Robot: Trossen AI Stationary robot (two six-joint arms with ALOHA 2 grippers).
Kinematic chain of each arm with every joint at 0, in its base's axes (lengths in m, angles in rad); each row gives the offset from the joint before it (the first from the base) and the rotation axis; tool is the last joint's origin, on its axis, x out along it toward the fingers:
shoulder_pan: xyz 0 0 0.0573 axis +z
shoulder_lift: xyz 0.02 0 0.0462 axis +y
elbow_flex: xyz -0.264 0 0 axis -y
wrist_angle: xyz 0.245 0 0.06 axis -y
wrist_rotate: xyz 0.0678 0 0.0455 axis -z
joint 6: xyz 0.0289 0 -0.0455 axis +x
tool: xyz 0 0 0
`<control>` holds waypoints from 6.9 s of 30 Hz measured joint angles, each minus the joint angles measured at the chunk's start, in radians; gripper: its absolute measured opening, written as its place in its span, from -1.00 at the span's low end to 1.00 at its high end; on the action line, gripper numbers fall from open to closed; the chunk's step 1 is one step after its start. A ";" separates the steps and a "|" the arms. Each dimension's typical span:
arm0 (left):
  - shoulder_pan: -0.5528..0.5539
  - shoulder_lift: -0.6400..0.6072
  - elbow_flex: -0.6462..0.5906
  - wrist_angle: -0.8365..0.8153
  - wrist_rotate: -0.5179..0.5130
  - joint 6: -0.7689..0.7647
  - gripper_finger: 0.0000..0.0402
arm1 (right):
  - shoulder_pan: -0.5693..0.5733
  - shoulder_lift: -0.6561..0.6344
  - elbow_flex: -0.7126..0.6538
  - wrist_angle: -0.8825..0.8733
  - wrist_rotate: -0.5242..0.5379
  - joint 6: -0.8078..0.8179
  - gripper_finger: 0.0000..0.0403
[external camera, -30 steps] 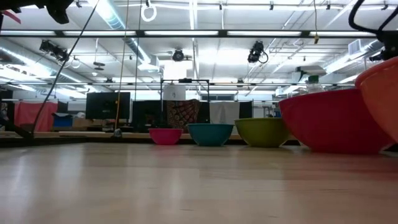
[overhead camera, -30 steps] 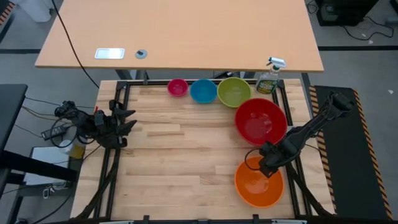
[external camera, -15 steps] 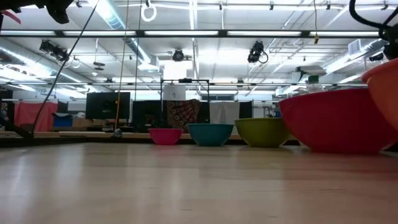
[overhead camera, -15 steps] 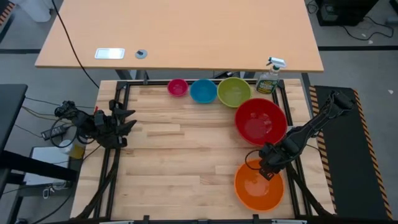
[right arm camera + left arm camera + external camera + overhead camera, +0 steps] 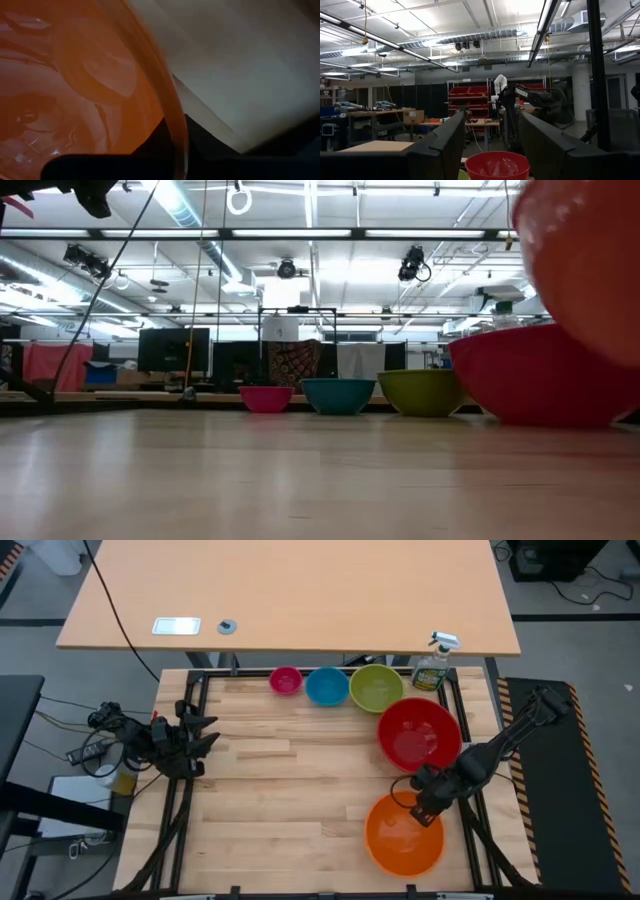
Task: Nest bowls inside each other
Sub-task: Stack the orange bowl on the red bowl, then stack the green bowl on the orange bowl
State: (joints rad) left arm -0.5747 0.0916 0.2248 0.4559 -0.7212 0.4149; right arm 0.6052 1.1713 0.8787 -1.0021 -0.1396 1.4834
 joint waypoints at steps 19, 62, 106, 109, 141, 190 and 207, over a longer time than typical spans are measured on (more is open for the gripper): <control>0.000 0.000 0.000 0.004 0.000 -0.003 -0.06 | -0.223 -0.073 0.333 -0.571 0.460 -0.006 -0.89; 0.000 0.000 0.000 0.003 0.003 -0.002 -0.06 | -0.982 -0.086 0.025 -0.491 0.221 -0.683 -0.87; 0.000 0.000 -0.001 0.002 0.008 -0.006 -0.06 | -0.837 0.199 0.303 -0.310 0.386 -0.809 0.30; 0.000 0.000 -0.001 0.002 0.008 -0.007 -0.06 | -0.863 0.222 0.303 -0.191 0.411 -0.833 0.26; 0.000 0.000 -0.001 0.001 0.008 -0.009 -0.06 | -1.317 0.381 0.131 0.187 0.486 -0.837 0.17; 0.000 0.000 0.000 0.002 0.008 -0.012 -0.06 | -1.162 -0.036 0.134 0.199 0.315 -1.092 -0.85; 0.000 0.000 -0.001 0.002 0.008 -0.011 -0.06 | -0.958 -0.201 0.123 -0.313 0.240 -1.163 -0.85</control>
State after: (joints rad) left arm -0.5743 0.0917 0.2241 0.4583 -0.7136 0.4042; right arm -0.3528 0.9703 1.0018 -1.3150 0.1005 0.3200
